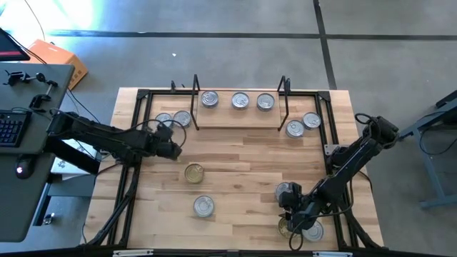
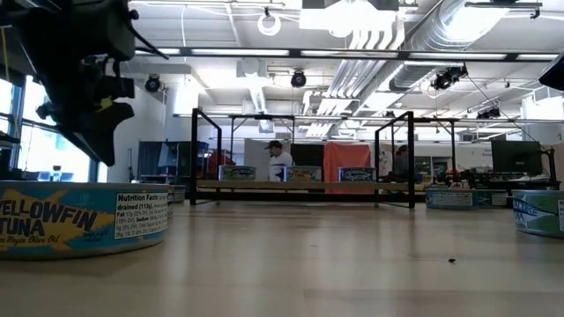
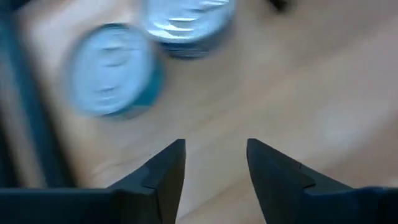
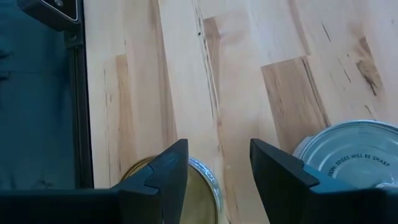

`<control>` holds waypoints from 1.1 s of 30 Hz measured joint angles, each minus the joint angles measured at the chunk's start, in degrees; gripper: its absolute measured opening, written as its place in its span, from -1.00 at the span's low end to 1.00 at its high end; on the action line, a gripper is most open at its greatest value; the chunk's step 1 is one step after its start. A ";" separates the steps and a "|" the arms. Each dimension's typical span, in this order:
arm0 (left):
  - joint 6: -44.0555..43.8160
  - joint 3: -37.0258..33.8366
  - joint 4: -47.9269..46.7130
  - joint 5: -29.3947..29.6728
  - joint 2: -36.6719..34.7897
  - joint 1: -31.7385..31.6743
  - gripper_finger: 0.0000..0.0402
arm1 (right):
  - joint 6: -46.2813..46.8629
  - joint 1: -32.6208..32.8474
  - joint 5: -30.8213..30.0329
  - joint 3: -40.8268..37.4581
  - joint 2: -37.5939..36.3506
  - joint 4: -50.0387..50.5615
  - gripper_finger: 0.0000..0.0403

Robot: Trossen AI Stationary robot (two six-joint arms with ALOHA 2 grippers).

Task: Stack canned seafood by type on shelf
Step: Put the yellow and blue tuna can on the shelf

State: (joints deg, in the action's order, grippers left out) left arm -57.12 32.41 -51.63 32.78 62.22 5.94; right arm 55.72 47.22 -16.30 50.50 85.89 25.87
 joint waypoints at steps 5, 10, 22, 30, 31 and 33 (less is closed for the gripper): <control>7.24 -0.45 16.48 -18.00 0.00 5.23 -0.21 | -0.74 -0.39 -0.24 0.00 0.00 -0.88 -0.18; 16.14 -0.43 32.95 -23.13 0.40 19.25 -0.27 | -4.39 -1.54 -3.24 0.00 0.19 -4.54 -0.18; 30.33 -0.41 49.98 -16.00 15.59 35.51 -0.36 | -32.85 -17.49 7.34 0.00 3.50 -16.46 -0.18; 28.12 2.28 47.77 -0.12 16.97 29.57 -0.36 | -36.49 -30.91 4.57 0.00 5.25 -29.50 -0.18; 27.44 3.14 45.18 0.15 16.35 28.72 -0.36 | -36.45 -31.83 3.09 0.00 5.87 -31.70 -0.18; 23.54 5.51 37.14 0.39 14.91 27.10 -0.36 | -36.23 -33.08 0.40 0.02 7.60 -35.38 -0.18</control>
State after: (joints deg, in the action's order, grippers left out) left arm -33.58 37.92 -14.49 33.17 77.12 33.04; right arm 19.48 14.14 -15.90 50.52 93.48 -9.51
